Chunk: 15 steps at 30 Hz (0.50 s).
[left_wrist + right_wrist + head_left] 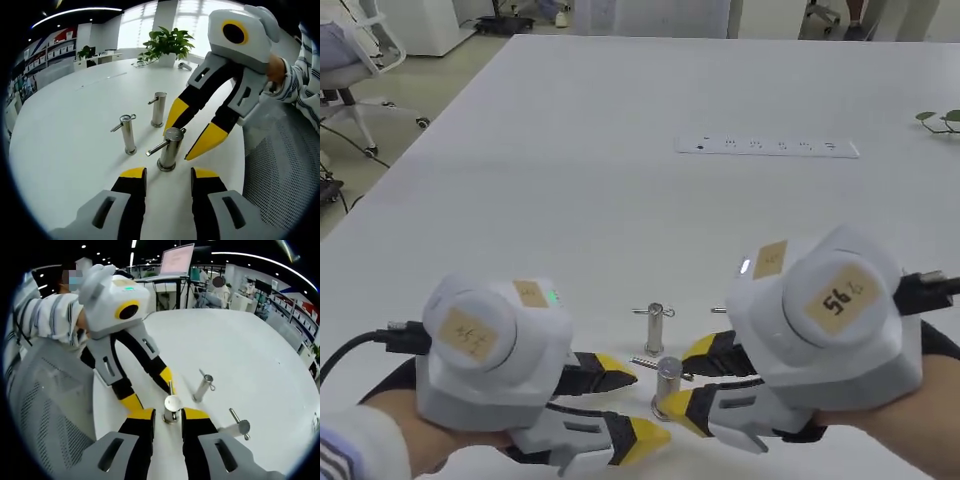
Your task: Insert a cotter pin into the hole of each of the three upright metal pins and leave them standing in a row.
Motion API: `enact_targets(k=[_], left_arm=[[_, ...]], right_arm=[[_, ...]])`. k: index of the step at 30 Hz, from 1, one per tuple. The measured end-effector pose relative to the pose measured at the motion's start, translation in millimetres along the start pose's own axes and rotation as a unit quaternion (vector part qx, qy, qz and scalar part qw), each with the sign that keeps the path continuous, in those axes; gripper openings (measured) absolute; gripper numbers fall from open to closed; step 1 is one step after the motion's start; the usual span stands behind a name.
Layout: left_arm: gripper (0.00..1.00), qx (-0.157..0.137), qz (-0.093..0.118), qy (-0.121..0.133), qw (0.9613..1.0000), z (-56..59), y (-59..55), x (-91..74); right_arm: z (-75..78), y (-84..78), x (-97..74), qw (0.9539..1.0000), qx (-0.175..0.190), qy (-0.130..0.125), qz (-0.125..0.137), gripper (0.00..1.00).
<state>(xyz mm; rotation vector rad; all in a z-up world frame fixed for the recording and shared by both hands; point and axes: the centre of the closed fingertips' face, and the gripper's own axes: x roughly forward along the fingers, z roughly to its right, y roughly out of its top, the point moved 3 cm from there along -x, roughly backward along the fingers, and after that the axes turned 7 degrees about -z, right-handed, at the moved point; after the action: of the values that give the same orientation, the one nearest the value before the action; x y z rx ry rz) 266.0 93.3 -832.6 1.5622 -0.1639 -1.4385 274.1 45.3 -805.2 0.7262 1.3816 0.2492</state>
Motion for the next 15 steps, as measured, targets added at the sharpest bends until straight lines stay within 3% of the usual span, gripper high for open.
enact_targets(k=[15], left_arm=[[0.36,-0.018,0.005,0.008,0.9998,-4.8,-4.3,-9.6]], right_arm=[[3.9,4.1,7.5,0.9998,0.018,-0.003,0.011,0.16]])
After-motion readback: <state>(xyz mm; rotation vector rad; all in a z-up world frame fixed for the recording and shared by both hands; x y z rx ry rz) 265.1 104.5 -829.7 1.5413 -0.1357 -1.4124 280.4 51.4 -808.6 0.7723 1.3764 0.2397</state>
